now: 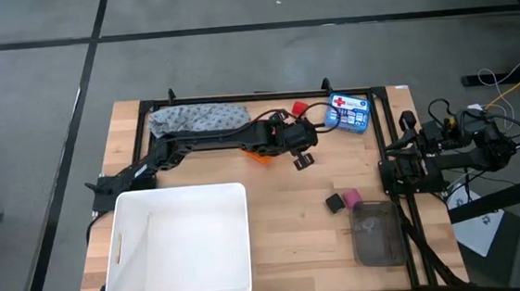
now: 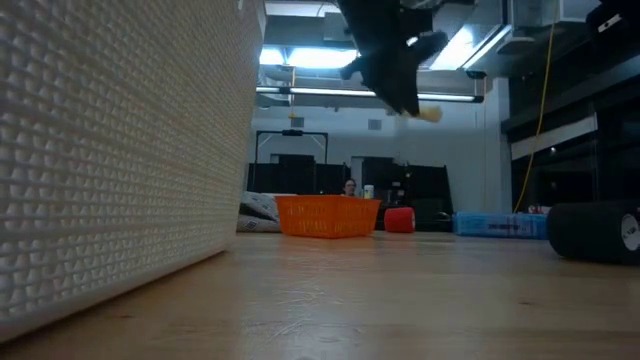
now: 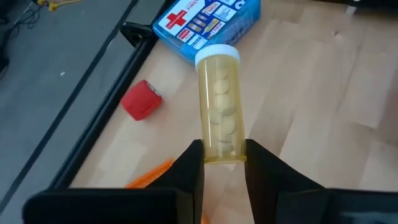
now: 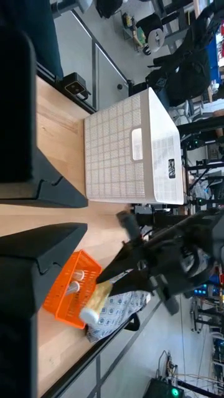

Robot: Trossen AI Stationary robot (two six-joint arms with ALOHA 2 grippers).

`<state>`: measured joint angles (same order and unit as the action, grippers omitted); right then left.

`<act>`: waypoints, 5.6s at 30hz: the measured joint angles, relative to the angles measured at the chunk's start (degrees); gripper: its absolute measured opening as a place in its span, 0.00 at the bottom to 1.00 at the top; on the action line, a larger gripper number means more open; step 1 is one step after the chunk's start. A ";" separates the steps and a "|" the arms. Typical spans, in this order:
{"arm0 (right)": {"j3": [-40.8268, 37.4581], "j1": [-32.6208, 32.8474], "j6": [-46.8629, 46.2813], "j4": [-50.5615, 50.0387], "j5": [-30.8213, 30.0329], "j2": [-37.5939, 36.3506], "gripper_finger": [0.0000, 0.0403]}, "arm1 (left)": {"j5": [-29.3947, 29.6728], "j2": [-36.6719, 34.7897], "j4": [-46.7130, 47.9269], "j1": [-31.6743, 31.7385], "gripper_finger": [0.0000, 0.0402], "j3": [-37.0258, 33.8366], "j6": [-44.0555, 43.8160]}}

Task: Pick & place medical supplies in basket/bin
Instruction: Put the yellow pill bottle into the orange bin, then put the red bandage into the transparent black bin

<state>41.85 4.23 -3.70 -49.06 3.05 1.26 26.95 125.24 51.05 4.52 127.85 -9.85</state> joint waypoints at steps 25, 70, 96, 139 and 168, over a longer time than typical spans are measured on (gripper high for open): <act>0.00 -0.02 -0.01 -0.04 -0.02 0.00 0.13 | 1.74 1.58 30.17 2.70 0.20 -0.02 -9.49; 0.00 0.00 -0.17 0.01 -0.02 -0.02 0.13 | 8.62 -7.38 -4.95 -7.98 0.55 0.35 9.75; 0.02 -0.02 -0.19 2.55 0.87 -0.01 0.13 | -1.08 -7.64 -10.57 -23.21 0.55 0.39 5.27; 0.02 -0.02 3.04 0.44 1.05 0.00 0.13 | -30.24 -103.13 -57.91 -7.85 0.55 -104.05 4.85; -3.17 -2.16 2.74 24.75 -42.87 36.82 0.13 | -11.27 -111.48 -60.11 -7.79 0.55 -113.00 19.93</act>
<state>38.68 2.07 -0.96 -24.30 -39.82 38.08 15.68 13.76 -9.06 -3.27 14.85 10.09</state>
